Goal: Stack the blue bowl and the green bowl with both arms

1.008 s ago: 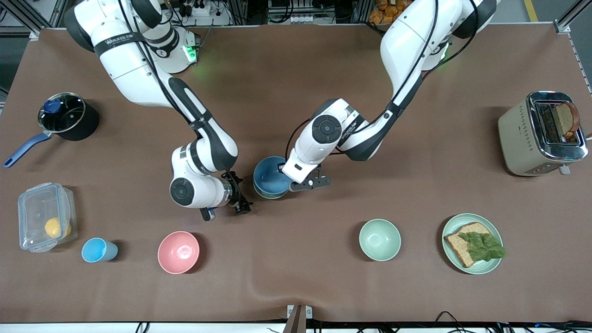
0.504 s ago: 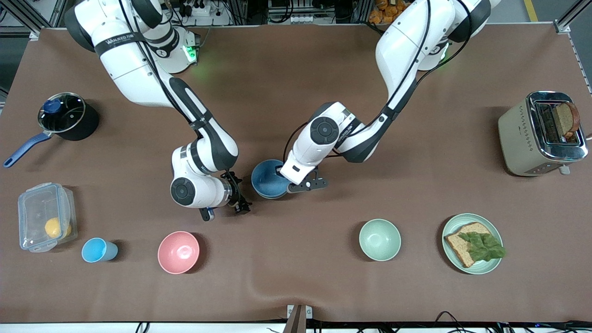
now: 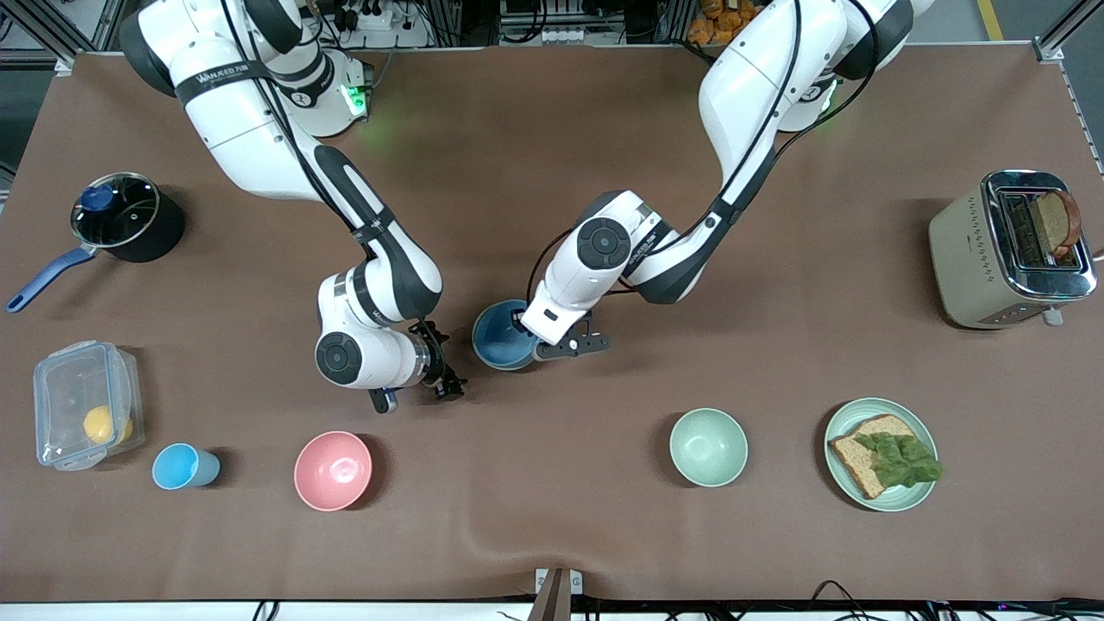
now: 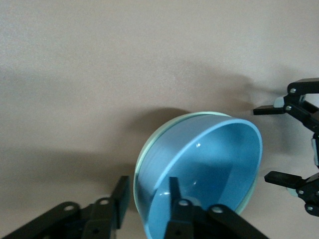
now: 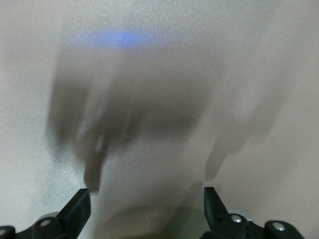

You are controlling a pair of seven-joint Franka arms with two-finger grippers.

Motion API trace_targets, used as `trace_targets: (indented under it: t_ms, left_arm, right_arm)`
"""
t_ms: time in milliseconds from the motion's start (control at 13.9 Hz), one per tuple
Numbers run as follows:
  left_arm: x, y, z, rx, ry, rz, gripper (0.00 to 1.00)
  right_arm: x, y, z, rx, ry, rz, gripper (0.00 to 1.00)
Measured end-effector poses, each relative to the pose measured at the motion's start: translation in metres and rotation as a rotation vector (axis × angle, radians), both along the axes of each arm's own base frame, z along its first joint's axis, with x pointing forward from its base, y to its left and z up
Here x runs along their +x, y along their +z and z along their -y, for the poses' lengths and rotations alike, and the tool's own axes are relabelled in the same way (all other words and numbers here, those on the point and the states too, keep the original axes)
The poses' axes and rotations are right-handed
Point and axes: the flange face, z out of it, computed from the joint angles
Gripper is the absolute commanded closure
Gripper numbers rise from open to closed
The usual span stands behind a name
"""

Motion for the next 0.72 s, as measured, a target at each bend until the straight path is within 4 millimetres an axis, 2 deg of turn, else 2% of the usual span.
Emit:
trace_targets:
  t_ms: [216,432,576,720]
  left_arm:
    - [0.005,0.015,0.002,-0.017,0.005,0.022,0.00]
    - [0.016,0.048,-0.008,-0.012,0.017,0.041,0.00]
    - [0.031,0.081,-0.034,0.025,0.041,0.029,0.00]
    - [0.047,0.118,-0.071,0.067,0.075,0.008,0.00]
  right_arm:
    - [0.000,0.004,0.003,0.000,0.050,-0.002,0.00]
    - [0.010,0.026,0.030,-0.021,0.191,0.007,0.00]
    - [0.019,0.052,0.054,-0.029,0.284,0.036,0.00]
    - [0.029,0.087,0.081,-0.016,0.395,0.082,0.00]
